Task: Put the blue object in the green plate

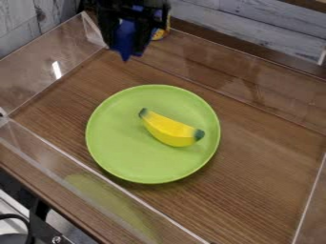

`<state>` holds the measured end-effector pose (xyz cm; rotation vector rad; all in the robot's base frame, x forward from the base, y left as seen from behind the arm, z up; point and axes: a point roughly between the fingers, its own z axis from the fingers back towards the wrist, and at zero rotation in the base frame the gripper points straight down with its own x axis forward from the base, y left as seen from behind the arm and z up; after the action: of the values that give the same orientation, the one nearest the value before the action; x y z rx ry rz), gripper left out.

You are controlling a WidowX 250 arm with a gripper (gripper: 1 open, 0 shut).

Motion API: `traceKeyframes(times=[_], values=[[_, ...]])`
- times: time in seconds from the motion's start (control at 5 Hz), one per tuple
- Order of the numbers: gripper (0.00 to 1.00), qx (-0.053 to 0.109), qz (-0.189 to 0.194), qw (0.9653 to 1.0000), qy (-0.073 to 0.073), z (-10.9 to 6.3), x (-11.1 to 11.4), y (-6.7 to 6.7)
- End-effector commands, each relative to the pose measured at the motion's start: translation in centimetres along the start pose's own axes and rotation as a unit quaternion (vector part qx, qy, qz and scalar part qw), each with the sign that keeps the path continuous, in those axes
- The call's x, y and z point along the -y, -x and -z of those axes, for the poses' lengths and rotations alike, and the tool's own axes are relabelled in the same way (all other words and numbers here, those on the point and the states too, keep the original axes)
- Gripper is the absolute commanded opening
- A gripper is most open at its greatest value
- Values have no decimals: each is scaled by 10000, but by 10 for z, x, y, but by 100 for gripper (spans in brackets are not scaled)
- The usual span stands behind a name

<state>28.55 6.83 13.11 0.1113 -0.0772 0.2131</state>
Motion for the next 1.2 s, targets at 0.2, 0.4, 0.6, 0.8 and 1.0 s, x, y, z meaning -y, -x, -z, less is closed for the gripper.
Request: traceKeyframes(times=[0.2, 0.4, 0.6, 0.8, 1.0], values=[[0, 209, 481, 9986, -44, 0, 30, 11], [0, 174, 567, 9982, -83, 10, 36, 13], [0, 128, 589, 9981, -132, 21, 40, 12], [0, 60, 579, 9982, -167, 32, 41, 9], [0, 14, 551, 9983, -177, 40, 43, 6]])
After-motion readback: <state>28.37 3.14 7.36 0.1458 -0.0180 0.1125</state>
